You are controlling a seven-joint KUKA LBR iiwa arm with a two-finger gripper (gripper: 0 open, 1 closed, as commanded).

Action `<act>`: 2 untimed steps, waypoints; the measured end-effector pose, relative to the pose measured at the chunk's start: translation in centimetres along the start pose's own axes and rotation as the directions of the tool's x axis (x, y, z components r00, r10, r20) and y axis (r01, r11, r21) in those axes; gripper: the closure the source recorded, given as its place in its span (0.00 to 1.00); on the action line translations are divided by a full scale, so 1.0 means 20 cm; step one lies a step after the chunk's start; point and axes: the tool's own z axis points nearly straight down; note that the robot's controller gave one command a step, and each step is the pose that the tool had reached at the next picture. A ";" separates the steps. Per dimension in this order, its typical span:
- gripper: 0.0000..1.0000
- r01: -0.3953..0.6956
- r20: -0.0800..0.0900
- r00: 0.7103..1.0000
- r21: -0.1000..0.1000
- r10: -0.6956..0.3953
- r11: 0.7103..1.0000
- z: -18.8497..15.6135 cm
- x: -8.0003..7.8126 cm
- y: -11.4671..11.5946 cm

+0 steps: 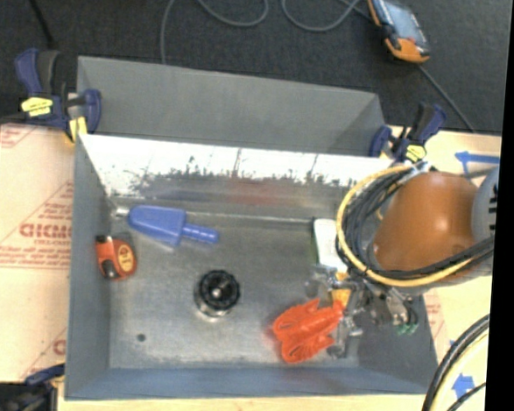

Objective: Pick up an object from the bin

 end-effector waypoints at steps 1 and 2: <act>0.00 0.042 0.005 0.999 0.001 -0.042 0.999 0.37 0.02 0.00; 1.00 0.180 0.003 0.984 0.001 -0.180 0.984 0.44 0.02 -0.07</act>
Offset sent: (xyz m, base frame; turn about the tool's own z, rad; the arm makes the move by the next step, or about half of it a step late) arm -0.0022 -0.0155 -0.0845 -0.1979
